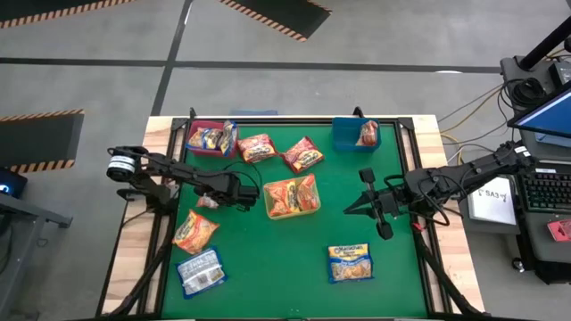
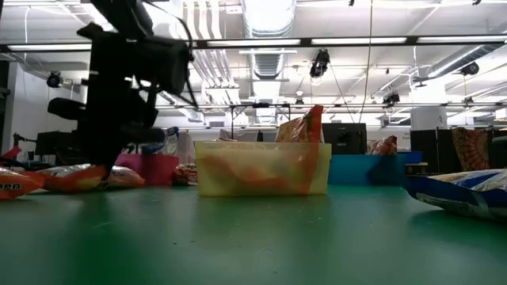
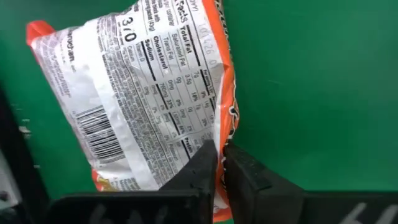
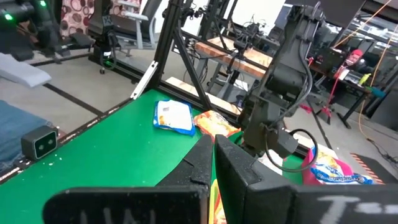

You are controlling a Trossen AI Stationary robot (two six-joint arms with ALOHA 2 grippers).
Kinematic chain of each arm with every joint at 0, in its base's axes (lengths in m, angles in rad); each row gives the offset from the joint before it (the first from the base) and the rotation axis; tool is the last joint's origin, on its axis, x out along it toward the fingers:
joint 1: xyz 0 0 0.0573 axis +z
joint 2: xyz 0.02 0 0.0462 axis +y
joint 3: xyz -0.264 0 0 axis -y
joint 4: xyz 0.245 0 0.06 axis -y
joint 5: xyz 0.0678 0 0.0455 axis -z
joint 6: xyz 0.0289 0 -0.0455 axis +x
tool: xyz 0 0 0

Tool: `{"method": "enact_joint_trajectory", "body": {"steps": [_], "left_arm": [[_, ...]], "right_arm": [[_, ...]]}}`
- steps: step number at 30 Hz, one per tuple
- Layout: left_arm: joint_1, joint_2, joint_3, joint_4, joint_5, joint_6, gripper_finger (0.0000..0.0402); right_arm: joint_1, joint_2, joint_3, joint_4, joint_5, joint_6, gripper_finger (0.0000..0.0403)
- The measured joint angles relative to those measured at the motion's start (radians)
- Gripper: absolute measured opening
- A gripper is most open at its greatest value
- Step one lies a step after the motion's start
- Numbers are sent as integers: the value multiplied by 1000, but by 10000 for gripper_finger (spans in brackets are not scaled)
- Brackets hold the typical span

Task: Sort Maruchan noodles
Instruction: Put the orange noodle pack into the yellow bin

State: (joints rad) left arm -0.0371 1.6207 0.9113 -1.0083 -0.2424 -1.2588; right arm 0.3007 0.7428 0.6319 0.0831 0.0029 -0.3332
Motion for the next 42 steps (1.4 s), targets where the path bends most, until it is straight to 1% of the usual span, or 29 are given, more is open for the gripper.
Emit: {"method": "enact_joint_trajectory", "body": {"steps": [7,16,21,24,28,31,33,34,36,38,42], "left_arm": [[-69,-7,144,-50,2,72,2],[-177,-57,307,-75,-14,189,1],[-259,-69,401,-75,-61,234,0],[-314,-69,452,-70,-110,294,0],[-384,-70,483,31,-170,414,0],[-418,-70,485,162,-192,520,0],[-428,-70,475,254,-202,597,0],[-429,-70,471,285,-204,634,0],[-431,-70,462,341,-205,691,0],[-431,-70,459,357,-205,718,0],[-431,-70,454,362,-205,727,0]], "right_arm": [[0,0,0,0,0,0,9],[0,0,0,4,0,0,9],[0,18,0,21,0,6,9],[-2,60,0,91,0,19,9],[-14,147,0,183,-2,20,9],[-33,210,0,258,5,21,9],[-42,245,0,327,33,38,9],[-47,255,7,330,37,52,11],[-52,275,38,299,43,78,19],[-52,289,73,228,42,105,35],[-52,321,151,78,42,170,88]]}}
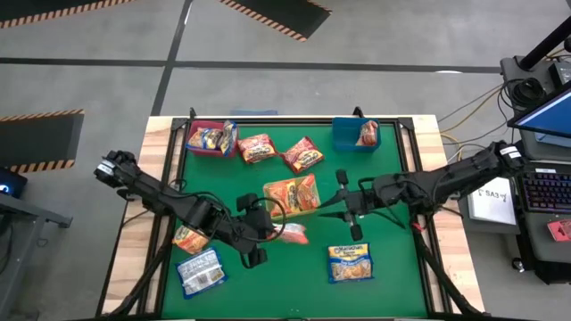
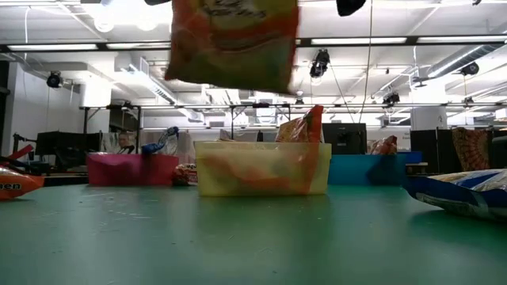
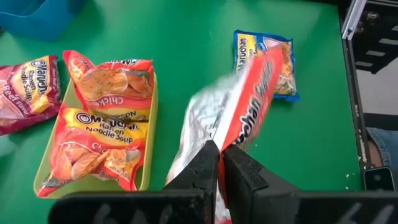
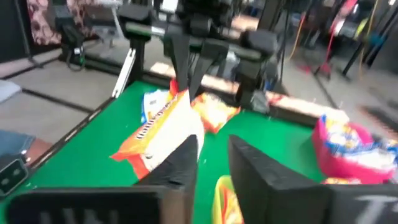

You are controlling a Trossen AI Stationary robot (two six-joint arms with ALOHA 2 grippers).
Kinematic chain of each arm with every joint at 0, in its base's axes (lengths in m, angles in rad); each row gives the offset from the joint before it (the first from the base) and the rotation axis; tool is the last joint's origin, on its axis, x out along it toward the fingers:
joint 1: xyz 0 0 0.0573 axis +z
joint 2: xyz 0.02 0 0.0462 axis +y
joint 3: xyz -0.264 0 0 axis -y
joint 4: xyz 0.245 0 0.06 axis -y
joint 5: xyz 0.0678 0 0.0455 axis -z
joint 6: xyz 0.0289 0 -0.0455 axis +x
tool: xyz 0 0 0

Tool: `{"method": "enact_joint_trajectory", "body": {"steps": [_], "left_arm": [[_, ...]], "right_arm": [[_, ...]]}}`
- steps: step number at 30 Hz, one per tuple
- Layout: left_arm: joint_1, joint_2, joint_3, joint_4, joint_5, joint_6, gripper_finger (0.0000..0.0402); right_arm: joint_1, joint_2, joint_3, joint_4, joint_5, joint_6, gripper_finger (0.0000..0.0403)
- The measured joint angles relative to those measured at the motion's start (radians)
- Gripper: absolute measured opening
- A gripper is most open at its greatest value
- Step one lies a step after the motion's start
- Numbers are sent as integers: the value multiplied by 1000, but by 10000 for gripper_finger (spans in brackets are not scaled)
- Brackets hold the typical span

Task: Sort Maruchan noodles
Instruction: Put the orange noodle pack into the yellow bin

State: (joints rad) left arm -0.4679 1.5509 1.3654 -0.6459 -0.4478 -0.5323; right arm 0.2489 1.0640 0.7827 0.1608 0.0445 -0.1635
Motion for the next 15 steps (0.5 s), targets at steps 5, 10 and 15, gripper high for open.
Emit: {"method": "enact_joint_trajectory", "body": {"steps": [5,10,15], "left_arm": [[0,0,0,2,-43,-18,0],[8,0,2,-8,-176,-125,0],[6,0,3,-7,-174,-111,0]], "right_arm": [[0,61,74,-107,1,42,172],[0,145,123,-107,1,14,246],[0,225,160,-114,32,-4,298]]}}
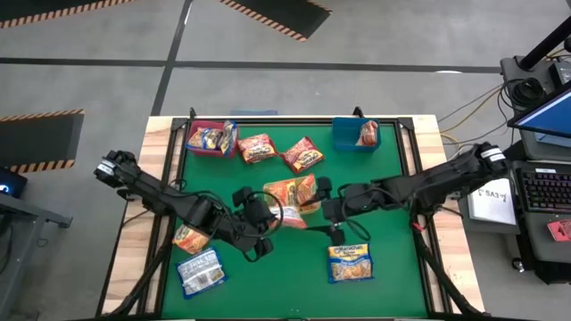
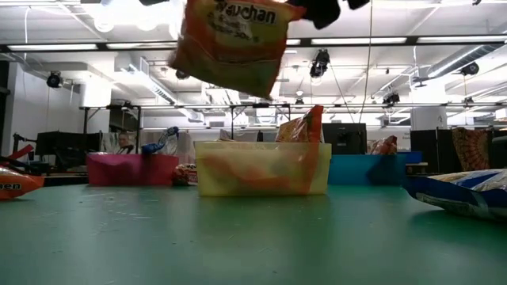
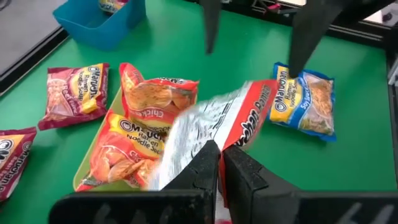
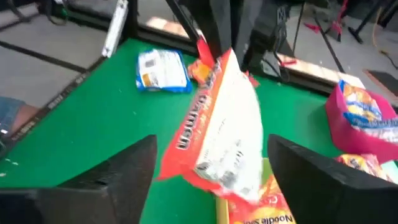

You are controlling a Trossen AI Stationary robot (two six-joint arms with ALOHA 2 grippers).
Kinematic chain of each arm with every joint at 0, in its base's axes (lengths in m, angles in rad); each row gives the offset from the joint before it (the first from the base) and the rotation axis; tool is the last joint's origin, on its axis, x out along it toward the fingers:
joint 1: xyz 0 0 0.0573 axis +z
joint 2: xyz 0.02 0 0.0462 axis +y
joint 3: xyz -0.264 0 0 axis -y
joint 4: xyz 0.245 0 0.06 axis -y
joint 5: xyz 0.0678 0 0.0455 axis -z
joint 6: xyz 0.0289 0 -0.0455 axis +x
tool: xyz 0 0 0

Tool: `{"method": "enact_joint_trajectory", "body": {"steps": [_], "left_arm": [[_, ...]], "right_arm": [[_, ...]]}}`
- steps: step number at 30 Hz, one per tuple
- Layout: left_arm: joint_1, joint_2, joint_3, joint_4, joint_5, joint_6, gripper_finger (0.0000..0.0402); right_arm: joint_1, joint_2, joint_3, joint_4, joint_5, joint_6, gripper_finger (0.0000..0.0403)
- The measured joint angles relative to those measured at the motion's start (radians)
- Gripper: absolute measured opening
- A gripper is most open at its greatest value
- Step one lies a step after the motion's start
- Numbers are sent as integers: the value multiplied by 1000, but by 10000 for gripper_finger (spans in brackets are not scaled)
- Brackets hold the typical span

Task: Sort Maruchan noodles
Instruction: Put the orange noodle pack into the yellow bin

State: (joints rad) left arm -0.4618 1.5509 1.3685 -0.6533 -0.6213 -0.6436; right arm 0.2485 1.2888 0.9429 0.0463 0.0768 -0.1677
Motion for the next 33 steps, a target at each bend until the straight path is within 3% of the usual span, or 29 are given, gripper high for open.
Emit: {"method": "enact_joint_trajectory", "body": {"steps": [7,25,29,33], "left_arm": [[9,0,3,2,2,-2,0],[15,0,11,104,2,105,0],[15,0,11,104,2,117,0],[18,0,11,105,2,142,0]], "right_arm": [[0,76,48,0,4,2,331],[-20,153,80,34,5,50,325],[-20,153,79,34,3,55,292],[-20,153,79,33,3,64,227]]}}
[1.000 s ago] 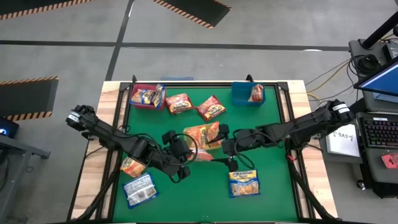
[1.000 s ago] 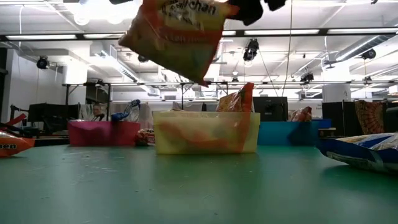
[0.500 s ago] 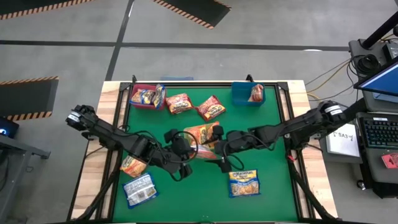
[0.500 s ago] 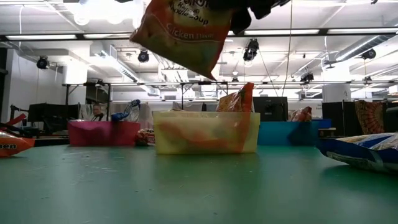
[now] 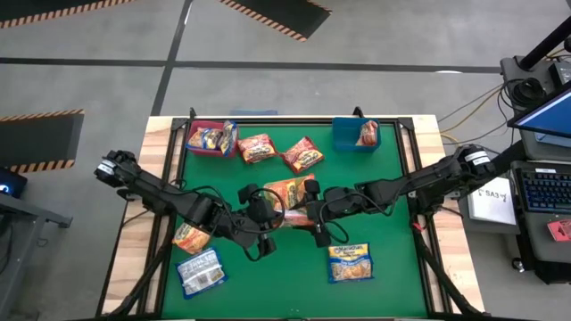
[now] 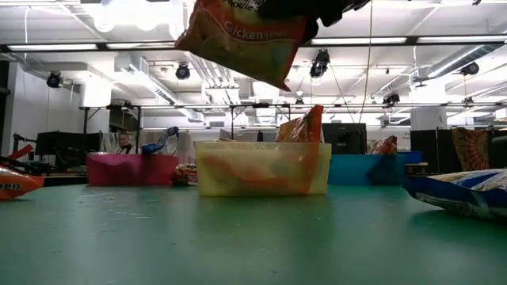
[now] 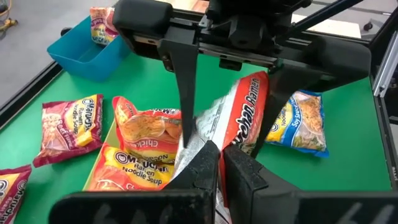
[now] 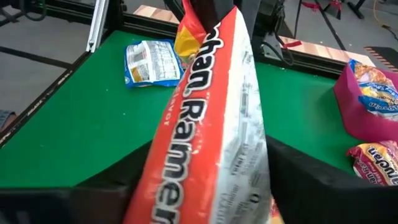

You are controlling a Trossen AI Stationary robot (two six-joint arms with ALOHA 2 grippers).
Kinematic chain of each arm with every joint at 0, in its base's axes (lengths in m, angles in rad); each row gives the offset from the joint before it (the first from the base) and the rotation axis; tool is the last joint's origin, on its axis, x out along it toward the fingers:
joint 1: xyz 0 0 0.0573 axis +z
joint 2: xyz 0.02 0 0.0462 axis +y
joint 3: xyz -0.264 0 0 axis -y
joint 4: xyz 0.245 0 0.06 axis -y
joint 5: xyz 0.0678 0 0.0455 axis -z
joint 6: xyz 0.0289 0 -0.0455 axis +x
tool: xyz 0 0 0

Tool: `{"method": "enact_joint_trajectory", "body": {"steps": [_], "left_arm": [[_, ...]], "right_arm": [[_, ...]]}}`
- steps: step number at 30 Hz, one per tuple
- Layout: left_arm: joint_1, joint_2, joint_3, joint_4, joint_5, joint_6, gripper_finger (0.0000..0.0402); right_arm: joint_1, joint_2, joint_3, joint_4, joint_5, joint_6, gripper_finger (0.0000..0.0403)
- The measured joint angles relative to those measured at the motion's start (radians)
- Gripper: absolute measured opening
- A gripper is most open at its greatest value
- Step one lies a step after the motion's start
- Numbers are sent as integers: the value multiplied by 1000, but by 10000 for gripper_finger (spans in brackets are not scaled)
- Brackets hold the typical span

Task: Sort Maruchan noodles
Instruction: Put the orange noodle pack into the yellow bin

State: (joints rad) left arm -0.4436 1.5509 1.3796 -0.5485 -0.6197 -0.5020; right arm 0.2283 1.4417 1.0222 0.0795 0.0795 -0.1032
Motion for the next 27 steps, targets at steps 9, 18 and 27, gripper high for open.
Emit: {"method": "enact_joint_trajectory", "body": {"steps": [9,18,27], "left_arm": [[10,-6,0,4,2,119,59],[22,-100,0,-77,0,379,144],[35,-194,-147,-19,-2,469,144]], "right_arm": [[-1,-7,-1,-54,0,26,99],[-6,-45,-2,-147,0,82,78],[-6,-74,-12,-212,0,102,68]]}}
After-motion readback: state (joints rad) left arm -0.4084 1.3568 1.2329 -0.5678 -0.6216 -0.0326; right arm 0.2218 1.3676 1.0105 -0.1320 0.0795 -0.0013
